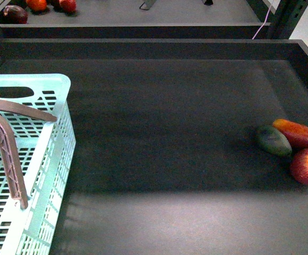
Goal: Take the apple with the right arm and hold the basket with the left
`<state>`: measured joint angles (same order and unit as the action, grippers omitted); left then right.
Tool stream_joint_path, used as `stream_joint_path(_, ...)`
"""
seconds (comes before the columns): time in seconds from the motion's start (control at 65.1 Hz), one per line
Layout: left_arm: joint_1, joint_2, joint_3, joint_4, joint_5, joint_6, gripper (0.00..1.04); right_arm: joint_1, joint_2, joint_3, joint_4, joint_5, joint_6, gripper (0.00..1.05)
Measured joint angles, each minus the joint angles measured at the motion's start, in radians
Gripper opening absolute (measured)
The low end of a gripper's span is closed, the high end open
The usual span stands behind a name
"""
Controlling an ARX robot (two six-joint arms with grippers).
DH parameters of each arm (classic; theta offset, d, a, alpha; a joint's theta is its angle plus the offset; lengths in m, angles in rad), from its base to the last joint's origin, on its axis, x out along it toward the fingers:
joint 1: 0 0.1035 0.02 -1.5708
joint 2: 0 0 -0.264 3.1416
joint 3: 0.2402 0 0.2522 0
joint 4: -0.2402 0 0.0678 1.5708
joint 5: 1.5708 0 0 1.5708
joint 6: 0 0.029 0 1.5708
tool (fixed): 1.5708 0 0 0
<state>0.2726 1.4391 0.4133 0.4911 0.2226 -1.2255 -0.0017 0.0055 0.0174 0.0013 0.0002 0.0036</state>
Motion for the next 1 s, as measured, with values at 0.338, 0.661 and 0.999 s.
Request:
stream_joint_path(0.338, -0.055, 0.135, 0.095, -0.008, -0.062, -0.018, 0.79, 0.000, 0.000, 0.000, 0.000, 0.000, 0.000, 0.96)
stream_joint_path(0.661, -0.071, 0.131, 0.106, -0.058, -0.066, -0.040, 0.17, 0.000, 0.000, 0.000, 0.000, 0.000, 0.000, 0.96)
stream_joint_path(0.999, -0.065, 0.006, 0.102, -0.157, -0.030, 0.027, 0.15, 0.000, 0.000, 0.000, 0.000, 0.000, 0.000, 0.96)
